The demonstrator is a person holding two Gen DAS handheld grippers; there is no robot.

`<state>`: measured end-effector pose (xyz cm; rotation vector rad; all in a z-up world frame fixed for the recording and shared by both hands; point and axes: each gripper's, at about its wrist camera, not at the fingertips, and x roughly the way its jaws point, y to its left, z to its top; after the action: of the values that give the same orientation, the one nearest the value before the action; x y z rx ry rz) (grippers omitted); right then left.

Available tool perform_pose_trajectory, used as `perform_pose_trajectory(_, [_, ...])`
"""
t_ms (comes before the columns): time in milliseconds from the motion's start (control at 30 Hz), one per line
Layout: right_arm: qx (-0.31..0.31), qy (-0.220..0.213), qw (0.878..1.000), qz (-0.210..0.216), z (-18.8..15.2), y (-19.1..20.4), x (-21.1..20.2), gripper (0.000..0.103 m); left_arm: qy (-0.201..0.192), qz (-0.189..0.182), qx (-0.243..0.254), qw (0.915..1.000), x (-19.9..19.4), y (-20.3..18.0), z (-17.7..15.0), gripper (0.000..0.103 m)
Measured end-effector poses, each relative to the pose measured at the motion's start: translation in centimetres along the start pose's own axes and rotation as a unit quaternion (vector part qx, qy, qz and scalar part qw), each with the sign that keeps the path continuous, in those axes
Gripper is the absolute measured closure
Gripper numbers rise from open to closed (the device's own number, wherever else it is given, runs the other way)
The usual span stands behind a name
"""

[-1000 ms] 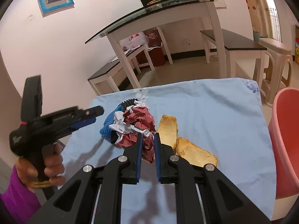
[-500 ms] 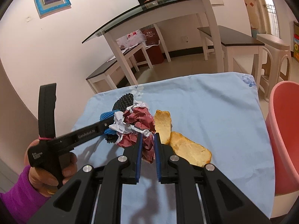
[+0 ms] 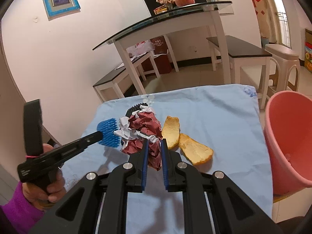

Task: Collect trash
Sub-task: 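Carry the blue mesh with the left tool while the right tool carries the foil wrapper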

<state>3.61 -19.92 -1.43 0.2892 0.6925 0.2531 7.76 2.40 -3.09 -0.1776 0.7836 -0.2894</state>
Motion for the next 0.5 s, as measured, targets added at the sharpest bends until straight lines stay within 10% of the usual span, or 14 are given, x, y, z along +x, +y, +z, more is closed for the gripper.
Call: perform_pose_trajectory(500, [0.028,-0.051,0.998,-0.036,-0.9,-2.6,-7.1,0.091,-0.034,-0.076,0.055,0.9950,-4.8,-8.3,-0.9,0.103])
